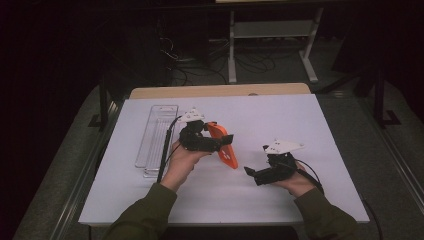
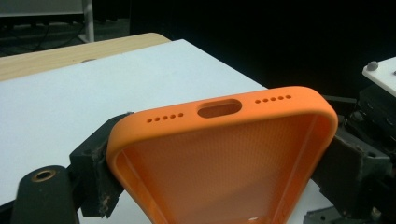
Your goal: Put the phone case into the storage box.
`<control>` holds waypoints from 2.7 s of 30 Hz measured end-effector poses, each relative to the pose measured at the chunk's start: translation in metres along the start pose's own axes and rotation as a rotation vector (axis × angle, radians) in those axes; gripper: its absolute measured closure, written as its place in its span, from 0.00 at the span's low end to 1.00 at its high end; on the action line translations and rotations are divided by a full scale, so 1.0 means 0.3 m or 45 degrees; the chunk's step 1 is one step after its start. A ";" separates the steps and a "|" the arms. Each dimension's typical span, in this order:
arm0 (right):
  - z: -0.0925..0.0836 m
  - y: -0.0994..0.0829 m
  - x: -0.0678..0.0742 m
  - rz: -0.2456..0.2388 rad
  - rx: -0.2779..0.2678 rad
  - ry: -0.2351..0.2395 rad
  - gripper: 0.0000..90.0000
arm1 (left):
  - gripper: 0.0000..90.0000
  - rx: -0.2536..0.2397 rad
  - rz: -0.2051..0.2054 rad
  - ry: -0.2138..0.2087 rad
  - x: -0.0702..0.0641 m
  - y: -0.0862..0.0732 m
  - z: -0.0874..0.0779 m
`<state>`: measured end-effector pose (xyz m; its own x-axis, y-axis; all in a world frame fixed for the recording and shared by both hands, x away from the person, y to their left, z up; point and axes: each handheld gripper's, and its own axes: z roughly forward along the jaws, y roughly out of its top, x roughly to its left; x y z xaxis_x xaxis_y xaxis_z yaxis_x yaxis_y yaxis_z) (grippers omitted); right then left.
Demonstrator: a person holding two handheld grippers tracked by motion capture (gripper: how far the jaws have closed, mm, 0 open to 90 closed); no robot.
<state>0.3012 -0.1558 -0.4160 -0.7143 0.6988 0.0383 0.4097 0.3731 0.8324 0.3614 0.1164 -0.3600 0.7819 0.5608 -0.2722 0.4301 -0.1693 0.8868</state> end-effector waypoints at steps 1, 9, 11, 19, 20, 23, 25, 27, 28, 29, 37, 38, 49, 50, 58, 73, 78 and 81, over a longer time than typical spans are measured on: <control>-0.008 -0.009 -0.005 0.020 -0.003 0.001 0.01 | 0.16 0.000 -0.001 -0.001 0.000 0.000 0.000; -0.047 -0.053 -0.030 0.055 -0.010 0.005 0.01 | 0.16 -0.005 0.006 0.003 0.005 0.002 -0.007; -0.053 -0.064 -0.028 0.067 -0.003 0.012 0.01 | 0.16 -0.003 0.011 0.003 0.007 0.003 -0.009; -0.064 -0.106 -0.028 0.066 0.004 0.009 0.01 | 0.16 -0.009 0.011 0.006 0.006 0.005 -0.013; -0.062 -0.110 -0.028 0.066 0.013 0.012 0.01 | 0.16 -0.010 0.011 0.006 0.007 0.005 -0.013; -0.051 -0.117 -0.022 0.054 0.025 0.009 0.01 | 0.16 -0.012 0.015 0.005 0.006 0.006 -0.014; -0.048 -0.119 -0.015 0.051 0.038 0.008 0.01 | 0.16 -0.018 0.017 0.003 0.007 0.007 -0.015; -0.044 -0.120 -0.011 0.053 0.051 0.008 0.01 | 0.16 -0.012 0.022 0.009 0.008 0.008 -0.018; -0.041 -0.121 -0.010 0.045 0.057 0.003 0.01 | 0.16 -0.016 0.027 0.010 0.009 0.007 -0.019; -0.039 -0.122 -0.010 0.037 0.059 0.005 0.01 | 0.16 -0.017 0.027 0.007 0.009 0.007 -0.020; -0.041 -0.118 -0.019 0.037 0.062 -0.013 0.01 | 0.16 -0.011 0.055 0.020 0.007 0.011 -0.031; -0.042 -0.117 -0.020 0.038 0.063 -0.014 0.01 | 0.16 -0.012 0.055 0.024 0.006 0.013 -0.033; -0.047 -0.114 -0.027 0.052 0.066 -0.009 0.01 | 0.16 -0.009 0.083 0.050 0.011 0.026 -0.052; -0.047 -0.113 -0.027 0.053 0.066 -0.010 0.01 | 0.16 -0.007 0.084 0.054 0.011 0.029 -0.054; -0.050 -0.112 -0.034 0.041 0.057 -0.023 0.03 | 0.16 -0.012 0.093 0.044 0.022 0.050 -0.058; -0.050 -0.113 -0.031 0.053 0.072 -0.016 0.02 | 0.16 -0.025 0.130 0.071 0.045 0.121 -0.080; -0.052 -0.112 -0.031 0.054 0.070 -0.019 0.01 | 0.16 -0.026 0.142 0.087 0.058 0.146 -0.090; -0.052 -0.112 -0.032 0.050 0.073 -0.016 0.01 | 0.16 -0.036 0.144 0.095 0.066 0.156 -0.091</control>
<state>0.2856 -0.1845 -0.4357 -0.6901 0.7210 0.0631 0.4692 0.3793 0.7975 0.3847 0.1416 -0.3136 0.7885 0.5983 -0.1423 0.3272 -0.2123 0.9208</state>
